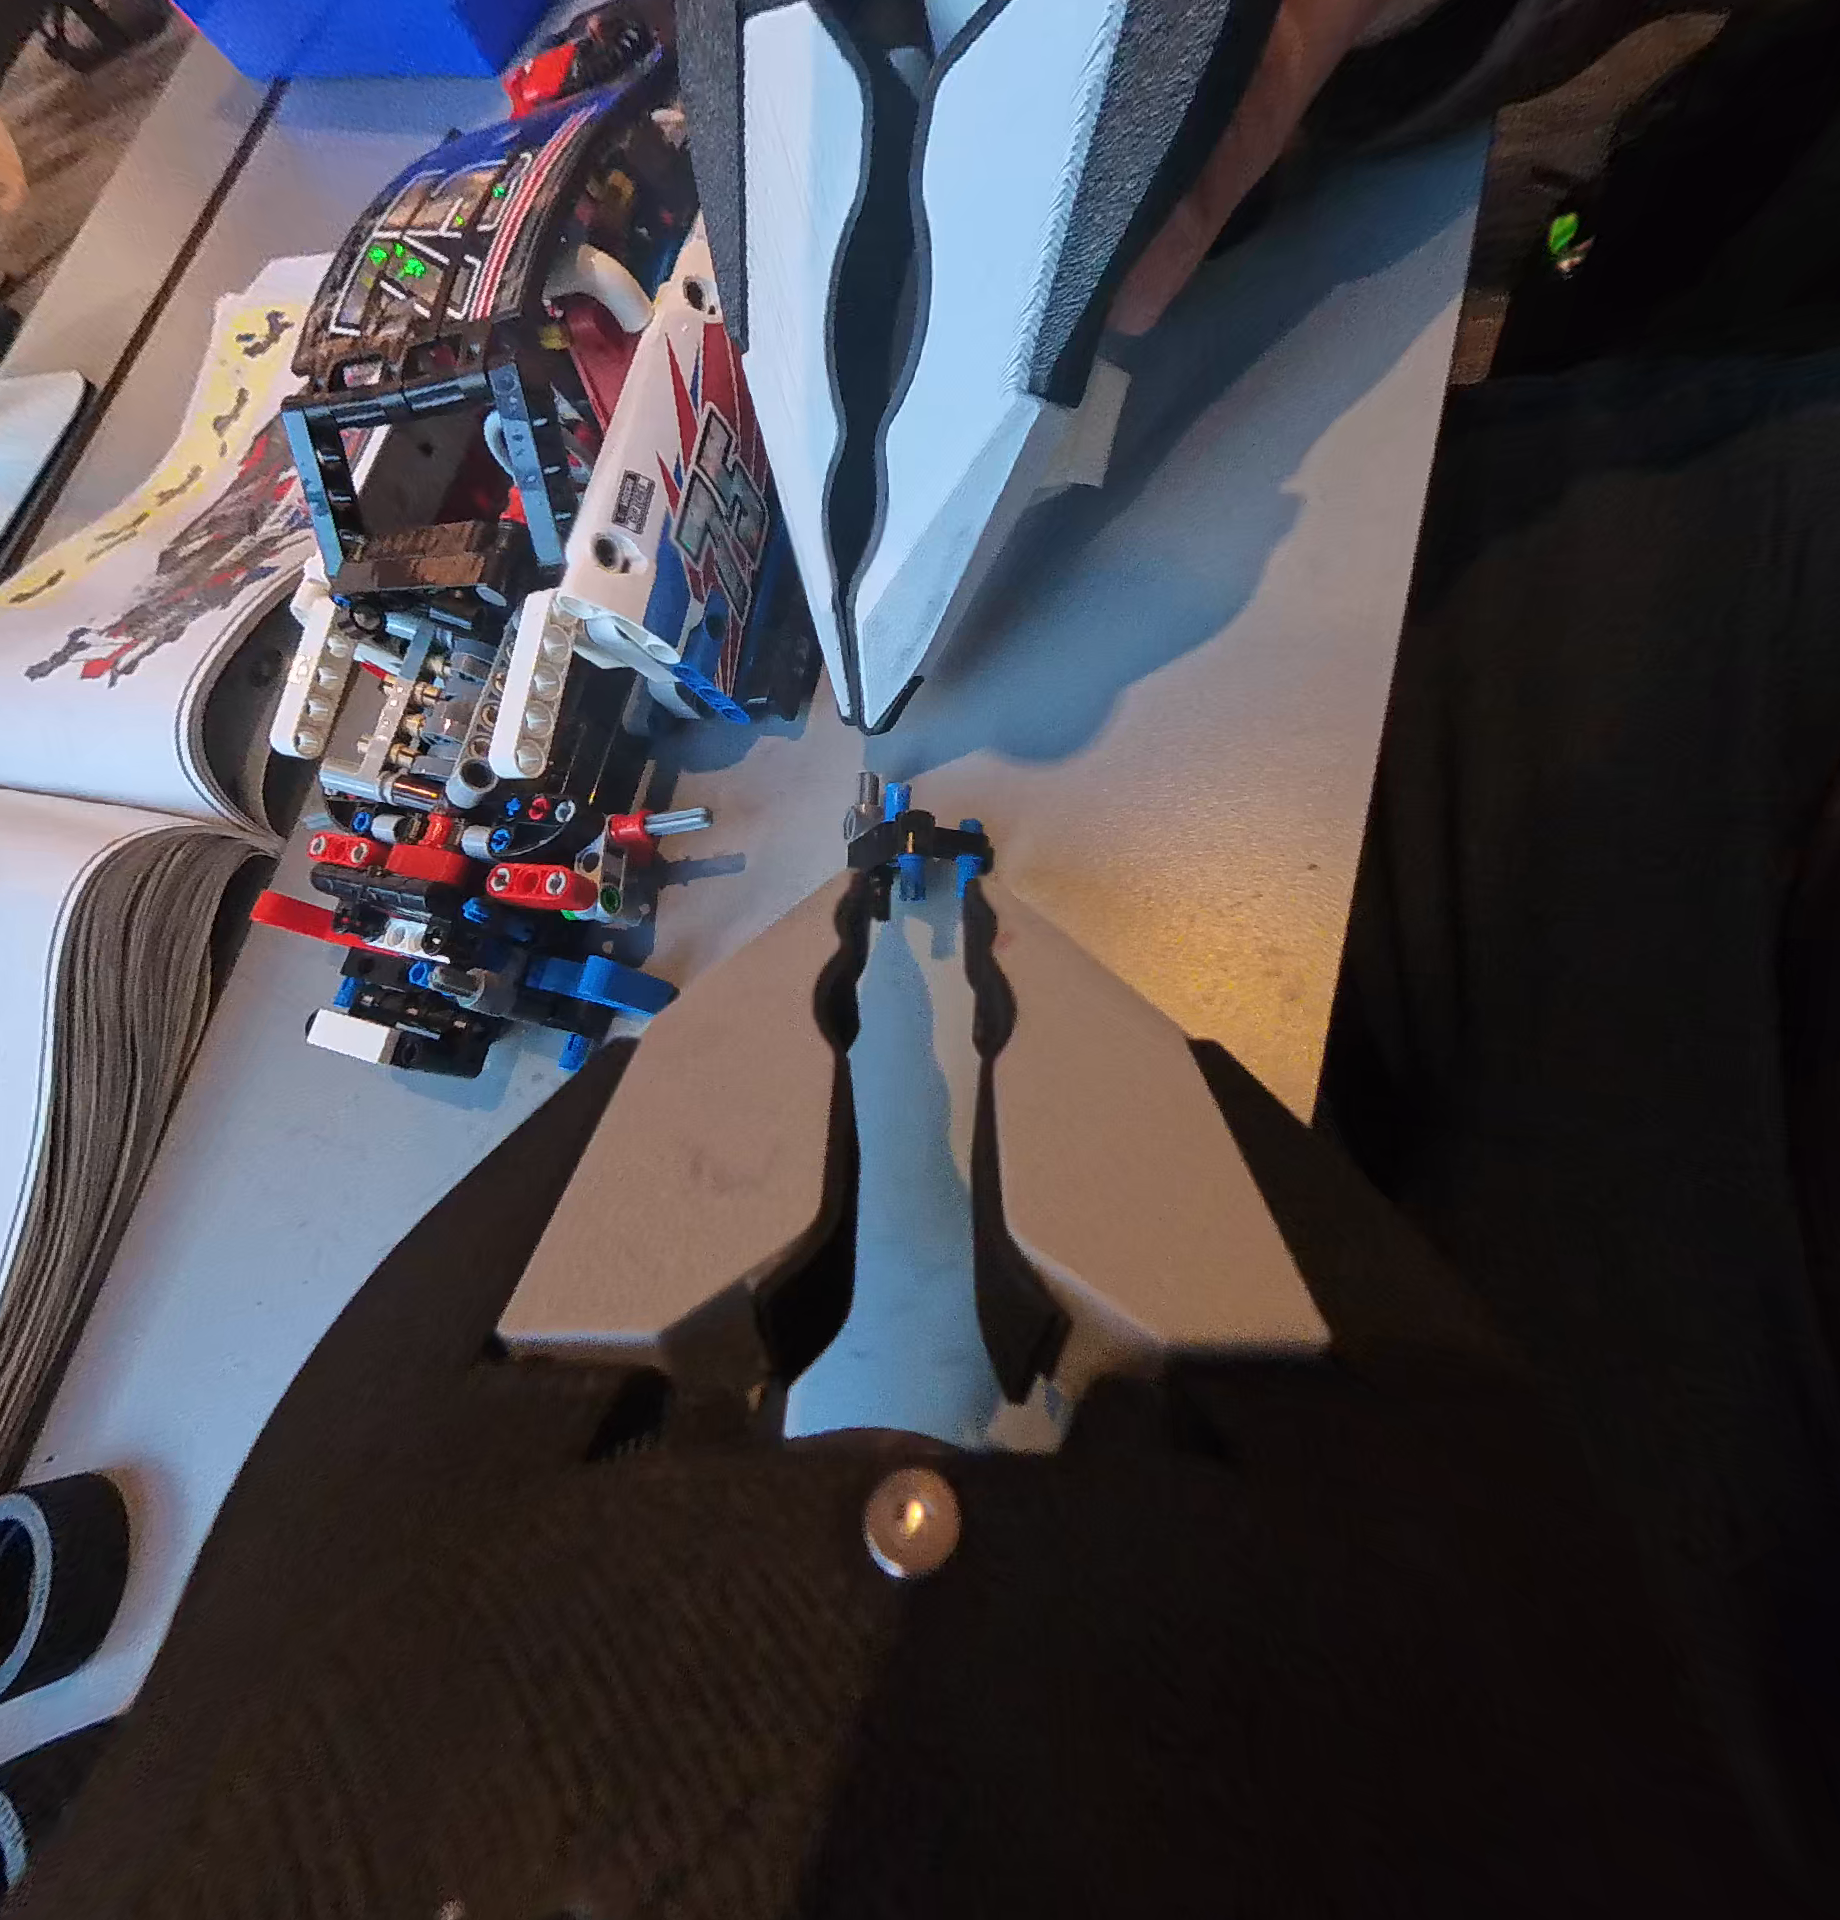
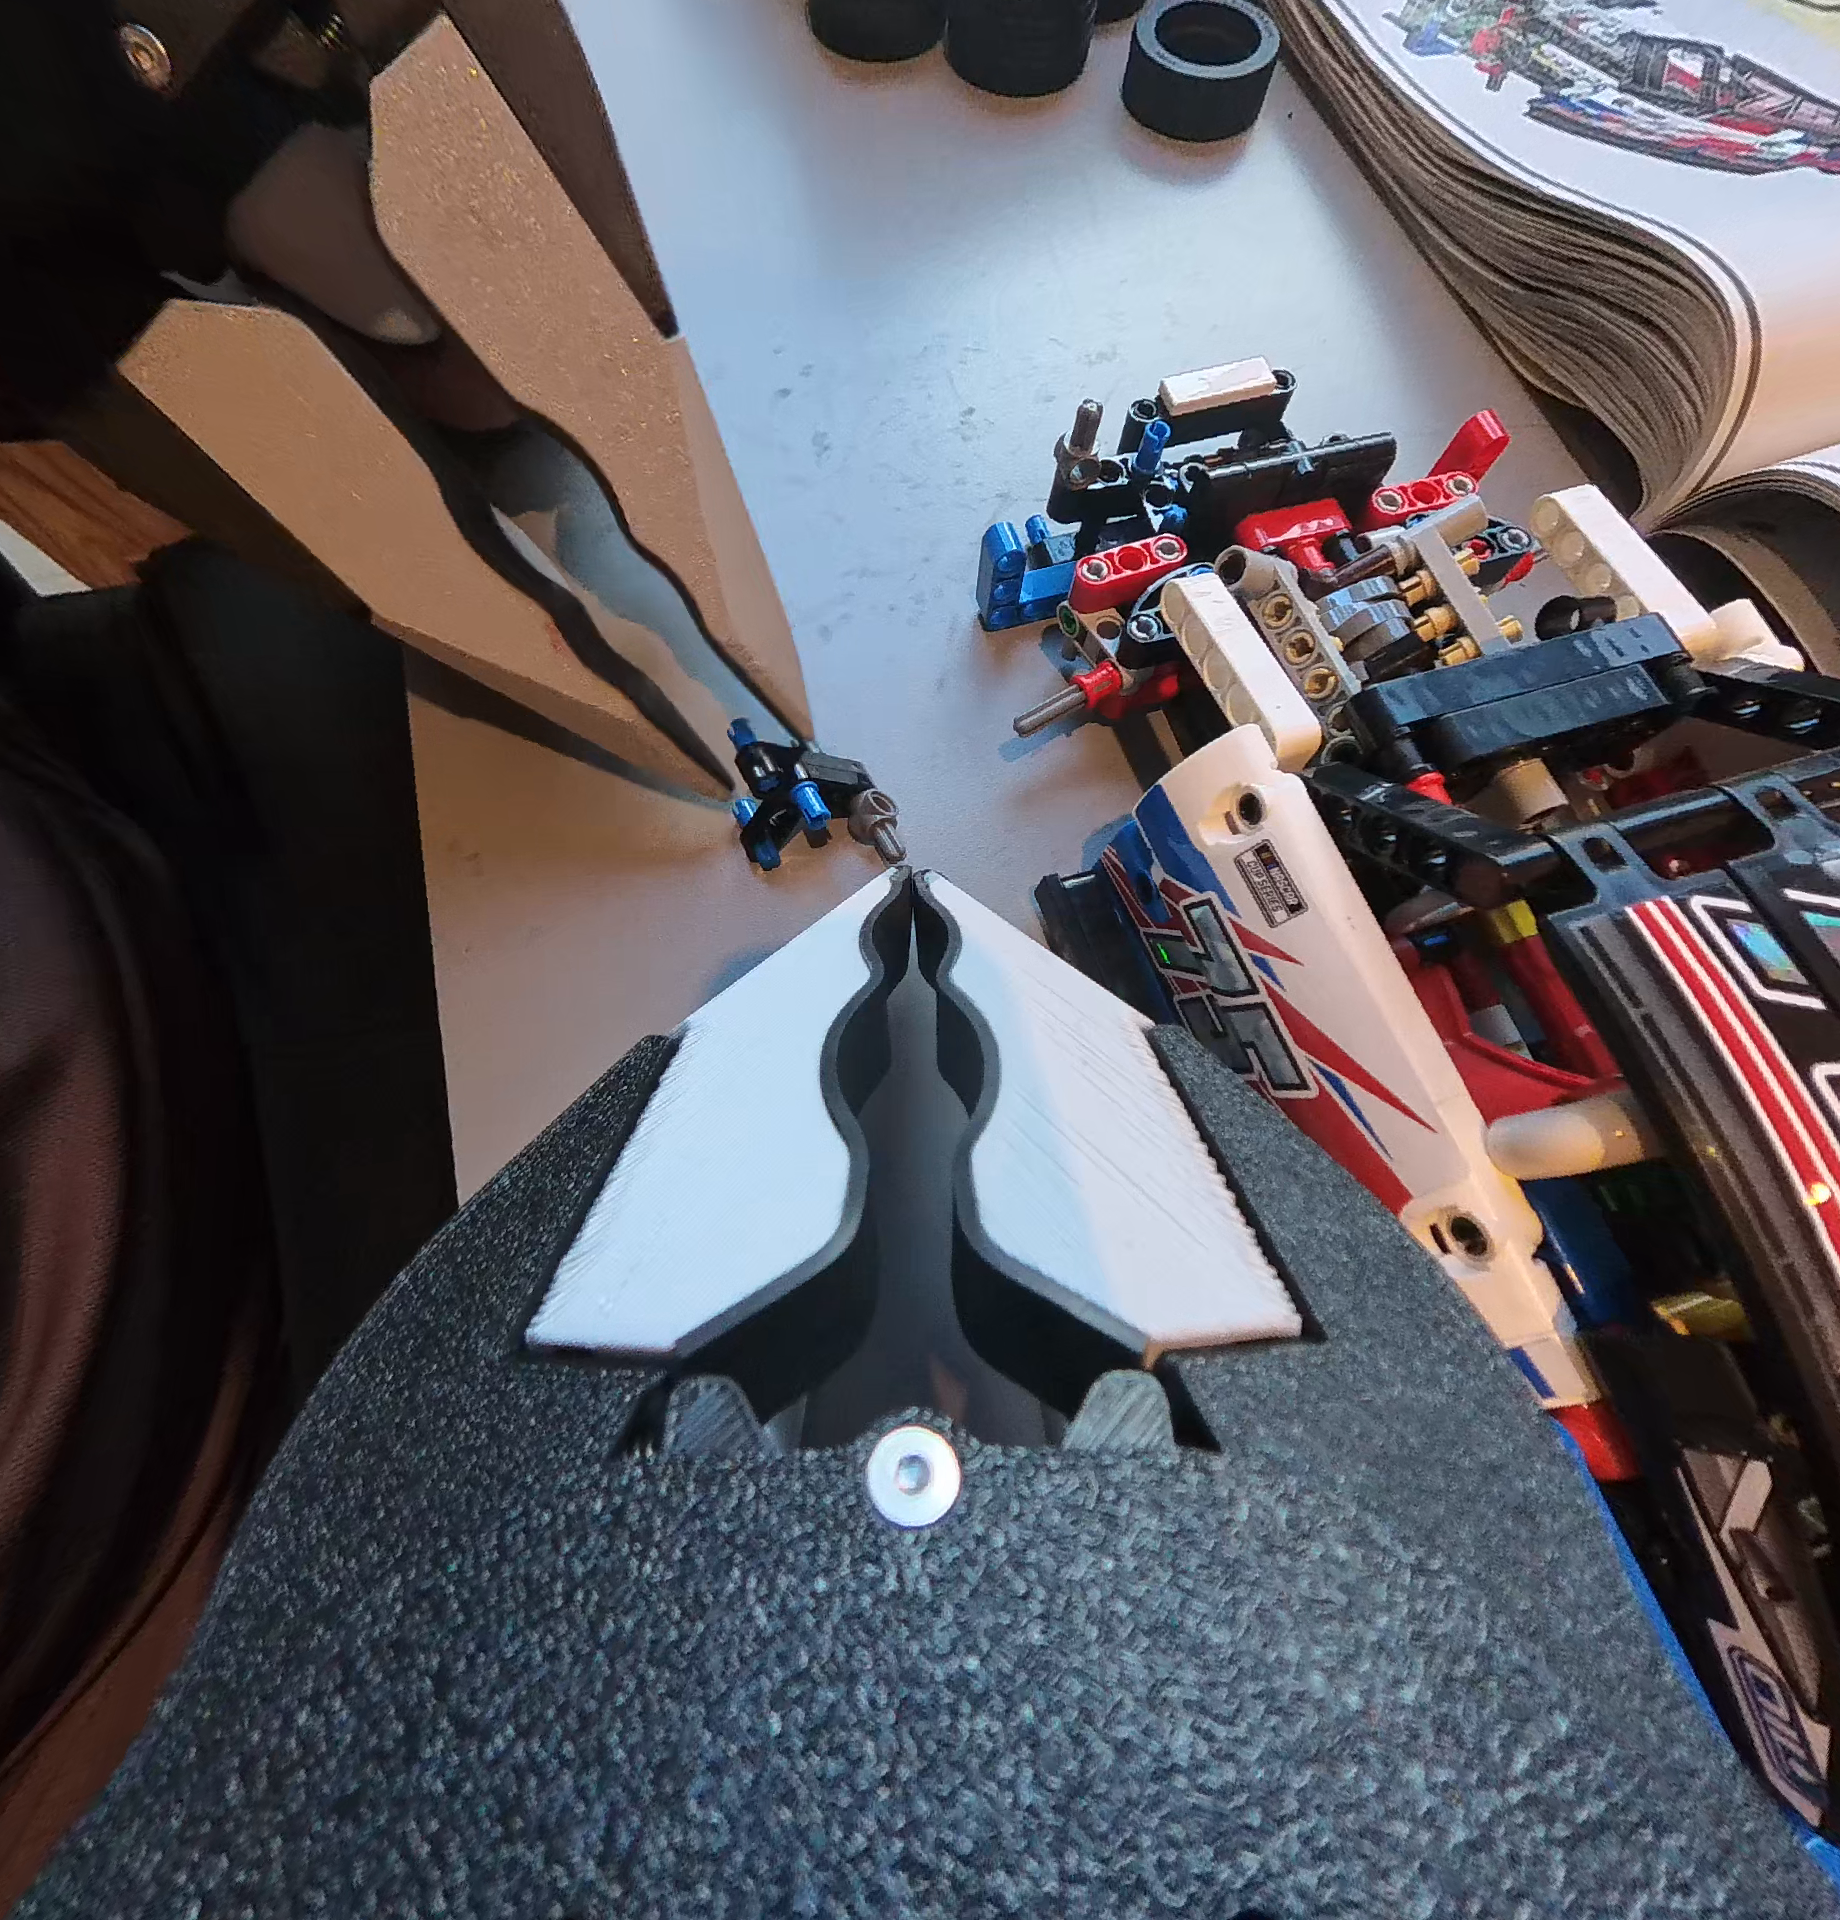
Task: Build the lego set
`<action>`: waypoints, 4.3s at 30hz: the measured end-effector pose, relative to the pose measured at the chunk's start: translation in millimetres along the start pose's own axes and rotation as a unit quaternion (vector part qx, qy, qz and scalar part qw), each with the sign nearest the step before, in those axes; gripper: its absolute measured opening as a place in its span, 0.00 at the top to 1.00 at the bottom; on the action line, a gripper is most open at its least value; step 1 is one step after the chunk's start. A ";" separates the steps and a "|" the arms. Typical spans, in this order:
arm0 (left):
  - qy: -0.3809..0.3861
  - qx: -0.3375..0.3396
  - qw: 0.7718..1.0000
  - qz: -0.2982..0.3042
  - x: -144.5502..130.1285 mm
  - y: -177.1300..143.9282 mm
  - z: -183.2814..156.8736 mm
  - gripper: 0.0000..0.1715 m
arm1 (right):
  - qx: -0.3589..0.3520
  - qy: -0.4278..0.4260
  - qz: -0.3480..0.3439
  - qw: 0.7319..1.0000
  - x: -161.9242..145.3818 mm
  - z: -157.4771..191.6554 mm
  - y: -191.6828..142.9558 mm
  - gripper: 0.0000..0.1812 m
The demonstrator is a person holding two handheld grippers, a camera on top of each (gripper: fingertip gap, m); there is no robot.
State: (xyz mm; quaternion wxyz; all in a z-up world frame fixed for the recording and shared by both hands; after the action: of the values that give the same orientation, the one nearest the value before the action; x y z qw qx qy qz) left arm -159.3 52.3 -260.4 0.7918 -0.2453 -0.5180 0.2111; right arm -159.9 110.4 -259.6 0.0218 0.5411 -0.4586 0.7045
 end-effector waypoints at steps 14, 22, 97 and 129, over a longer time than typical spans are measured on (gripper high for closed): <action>0.033 0.049 0.998 0.011 0.2 4.2 5.2 0.99 | -0.006 0.001 0.000 1.000 0.0 -1.6 0.2 1.00; 0.023 0.158 0.985 -0.062 15.5 -12.4 30.2 0.99 | 0.026 0.026 -0.104 0.994 21.0 -0.8 -20.8 0.97; -0.172 -0.010 0.985 0.007 -43.7 -1.8 102.0 0.57 | 0.094 0.047 -0.177 0.979 37.6 12.9 -35.7 0.96; -0.109 -0.214 0.971 0.000 -38.6 10.8 91.7 0.48 | 0.132 0.047 -0.162 0.977 32.6 15.8 -36.9 0.96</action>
State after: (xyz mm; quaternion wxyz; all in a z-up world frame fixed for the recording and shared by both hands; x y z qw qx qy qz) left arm -259.3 53.7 -263.2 0.6594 -0.3846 -0.6346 0.1209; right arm -142.2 105.9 -211.2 0.0856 0.5722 -0.2667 0.7708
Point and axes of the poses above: each gripper's, where its closed fingertips meet, y out along the fingers, x out of its top, z = x × y across the jaws, the point moved 2 cm from there along -y, back along the fingers
